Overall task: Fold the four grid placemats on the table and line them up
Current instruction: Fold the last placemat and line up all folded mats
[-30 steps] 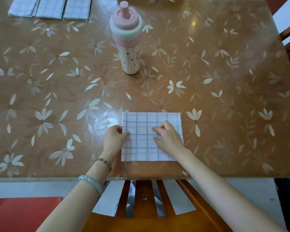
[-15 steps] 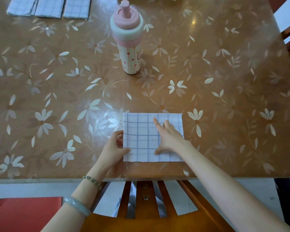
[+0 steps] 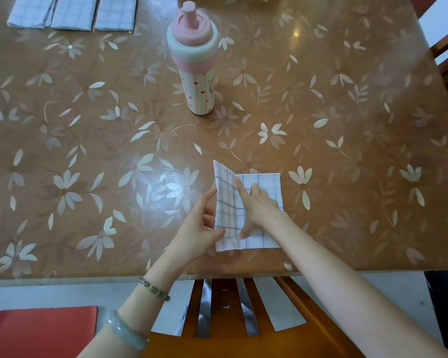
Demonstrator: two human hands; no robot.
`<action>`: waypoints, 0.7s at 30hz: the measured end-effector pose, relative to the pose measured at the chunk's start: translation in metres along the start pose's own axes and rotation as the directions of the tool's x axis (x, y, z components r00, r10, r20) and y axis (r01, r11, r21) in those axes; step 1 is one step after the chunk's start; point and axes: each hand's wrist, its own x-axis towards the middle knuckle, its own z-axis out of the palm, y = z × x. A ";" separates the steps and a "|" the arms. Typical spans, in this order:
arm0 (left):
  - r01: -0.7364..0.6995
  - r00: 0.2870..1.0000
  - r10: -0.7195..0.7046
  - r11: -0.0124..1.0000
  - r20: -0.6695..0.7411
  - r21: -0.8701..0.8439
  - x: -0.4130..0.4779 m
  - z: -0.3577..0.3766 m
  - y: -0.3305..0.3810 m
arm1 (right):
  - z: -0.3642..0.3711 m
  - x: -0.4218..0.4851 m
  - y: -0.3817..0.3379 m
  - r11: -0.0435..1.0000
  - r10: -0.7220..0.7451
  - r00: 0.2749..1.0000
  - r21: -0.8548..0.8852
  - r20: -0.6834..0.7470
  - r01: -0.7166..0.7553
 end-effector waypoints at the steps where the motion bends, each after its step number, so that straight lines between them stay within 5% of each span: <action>1: -0.016 1.000 0.016 1.000 0.003 0.006 0.001 0.005 0.004 | 0.001 0.000 0.000 1.000 0.000 1.000 0.012 0.001 0.000; 5: -0.046 0.999 0.046 0.999 0.019 -0.003 0.008 0.028 0.014 | -0.001 0.001 0.003 0.996 -0.032 0.999 0.085 -0.024 0.034; 8: -0.048 0.998 0.048 0.999 0.032 -0.001 0.013 0.044 0.019 | -0.002 -0.002 0.019 0.923 -0.085 0.996 0.373 -0.028 0.089; 11: -0.033 0.999 0.033 0.999 0.038 0.005 0.018 0.062 0.025 | 0.003 -0.012 0.045 0.505 0.046 0.988 0.857 -0.149 0.106; 13: -0.026 0.999 0.024 0.999 0.034 0.044 0.024 0.075 0.024 | 0.006 -0.020 0.060 0.189 0.250 0.947 0.969 -0.204 0.159; 14: -0.023 0.999 0.020 0.997 0.032 0.070 0.027 0.081 0.023 | 0.007 -0.024 0.066 0.117 0.335 0.921 0.979 -0.198 0.167; 18: 0.004 0.999 -0.007 0.995 0.031 0.104 0.040 0.108 0.019 | 0.005 -0.027 0.078 0.055 0.368 0.924 0.995 -0.101 0.087; 21: 0.020 0.999 -0.023 0.993 0.028 0.113 0.047 0.123 0.015 | 0.004 -0.022 0.074 0.141 0.386 0.921 0.990 -0.053 -0.002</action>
